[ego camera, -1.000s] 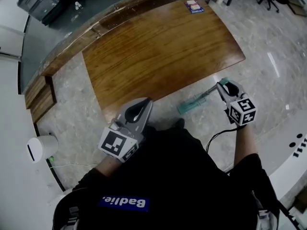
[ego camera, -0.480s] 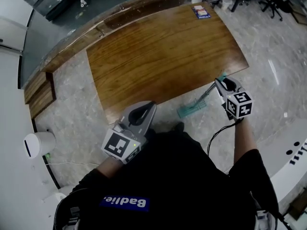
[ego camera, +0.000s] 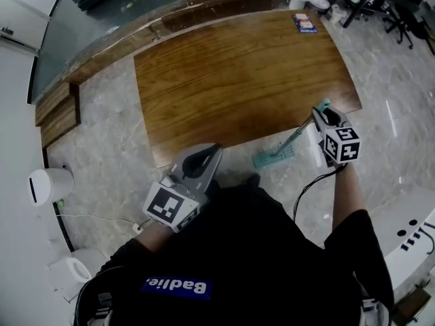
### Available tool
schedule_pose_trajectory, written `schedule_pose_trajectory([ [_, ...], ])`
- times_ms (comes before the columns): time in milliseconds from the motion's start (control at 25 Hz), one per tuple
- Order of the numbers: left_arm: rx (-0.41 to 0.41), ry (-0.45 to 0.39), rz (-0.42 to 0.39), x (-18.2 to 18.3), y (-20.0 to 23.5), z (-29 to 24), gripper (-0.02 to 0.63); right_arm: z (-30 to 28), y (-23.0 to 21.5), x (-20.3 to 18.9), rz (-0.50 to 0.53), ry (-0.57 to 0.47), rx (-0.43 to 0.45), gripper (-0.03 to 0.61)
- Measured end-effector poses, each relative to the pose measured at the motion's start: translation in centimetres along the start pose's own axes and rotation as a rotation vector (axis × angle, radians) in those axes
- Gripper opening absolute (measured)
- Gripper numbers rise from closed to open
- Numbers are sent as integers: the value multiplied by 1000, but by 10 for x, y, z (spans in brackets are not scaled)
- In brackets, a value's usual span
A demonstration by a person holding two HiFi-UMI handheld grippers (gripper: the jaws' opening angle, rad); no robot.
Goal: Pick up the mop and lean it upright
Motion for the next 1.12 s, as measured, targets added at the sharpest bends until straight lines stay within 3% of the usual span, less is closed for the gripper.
schedule_pose_trajectory([
  [240, 11, -10, 9, -1, 4, 4, 18, -2, 2, 0, 30, -25, -24, 124],
  [480, 10, -6, -2, 0, 1, 4, 18, -5, 5, 6, 50, -52, -33, 236],
  [880, -8, 21, -7, -1, -4, 8, 18, 6, -3, -8, -18, -50, -98, 307],
  [1120, -24, 39, -21, -3, -8, 8, 18, 16, -6, -16, -56, -61, -126, 316],
])
Point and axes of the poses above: the fingertips, and each gripper's own axes: z backward along the fingers, y to its left, x out of its top, the point moved 6 cm from there along z, backward along the fingers, and after that the axes turned 11 degrees about z, right-handed, at the moved point
